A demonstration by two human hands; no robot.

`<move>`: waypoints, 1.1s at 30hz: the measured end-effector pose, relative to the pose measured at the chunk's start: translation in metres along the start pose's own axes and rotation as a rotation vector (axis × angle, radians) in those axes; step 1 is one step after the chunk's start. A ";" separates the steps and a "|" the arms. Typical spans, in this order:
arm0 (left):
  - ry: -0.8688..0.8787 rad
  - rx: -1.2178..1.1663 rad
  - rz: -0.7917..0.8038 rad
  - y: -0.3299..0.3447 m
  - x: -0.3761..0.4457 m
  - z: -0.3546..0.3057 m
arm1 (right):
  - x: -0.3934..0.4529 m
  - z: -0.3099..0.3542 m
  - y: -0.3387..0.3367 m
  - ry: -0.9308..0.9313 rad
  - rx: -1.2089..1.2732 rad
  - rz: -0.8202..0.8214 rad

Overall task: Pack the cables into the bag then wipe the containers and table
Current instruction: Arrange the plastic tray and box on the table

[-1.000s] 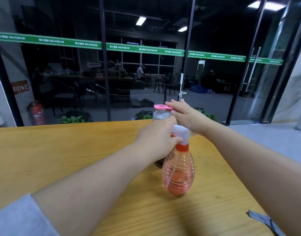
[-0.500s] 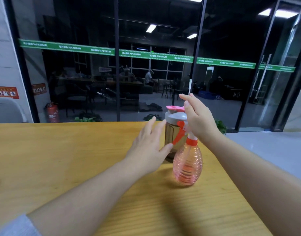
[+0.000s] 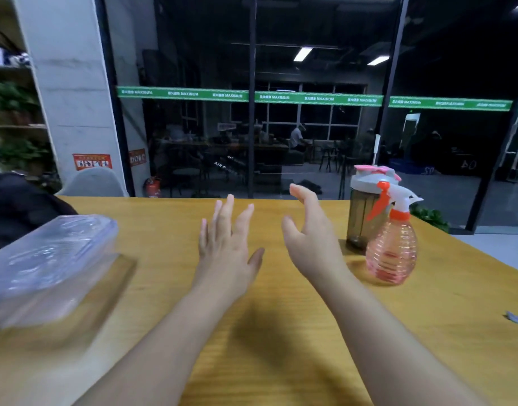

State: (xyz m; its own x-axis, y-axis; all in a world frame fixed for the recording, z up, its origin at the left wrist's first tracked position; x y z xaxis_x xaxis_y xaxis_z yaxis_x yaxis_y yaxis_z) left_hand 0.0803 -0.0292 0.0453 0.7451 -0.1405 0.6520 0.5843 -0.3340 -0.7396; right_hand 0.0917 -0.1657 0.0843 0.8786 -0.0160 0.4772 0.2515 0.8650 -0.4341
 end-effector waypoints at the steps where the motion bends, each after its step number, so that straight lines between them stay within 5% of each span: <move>1: -0.043 0.023 -0.032 -0.006 -0.006 0.009 | -0.006 0.003 0.010 0.014 0.019 0.012; 6: -0.351 0.130 -0.146 -0.038 -0.035 0.065 | -0.039 0.011 0.063 0.041 0.097 0.058; 11: -0.450 0.253 -0.298 -0.077 -0.058 0.106 | -0.060 0.006 0.097 -0.026 -0.100 0.242; 18: -0.597 0.412 -0.242 -0.099 -0.086 0.140 | -0.059 -0.006 0.099 0.027 -0.129 0.309; 24: -0.692 0.441 -0.121 -0.099 -0.106 0.160 | -0.057 -0.012 0.094 0.103 -0.091 0.315; 33: -0.642 0.454 -0.266 -0.107 -0.105 0.152 | -0.058 -0.013 0.095 0.114 -0.053 0.323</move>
State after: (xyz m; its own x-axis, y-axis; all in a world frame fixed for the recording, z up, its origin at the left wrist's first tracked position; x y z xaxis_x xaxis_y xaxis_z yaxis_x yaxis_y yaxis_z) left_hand -0.0115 0.1623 0.0303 0.5215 0.4956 0.6946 0.7376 0.1475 -0.6590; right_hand 0.0701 -0.0894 0.0053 0.9551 0.1963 0.2218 -0.0291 0.8073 -0.5894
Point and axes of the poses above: each hand's wrist, its own x-axis towards the middle knuckle, its own y-axis out of the palm, z = x × y, the point moved 5 cm from there along x, towards the middle knuckle, and after that the axes turned 13 degrees about y, right-handed, at the moved point
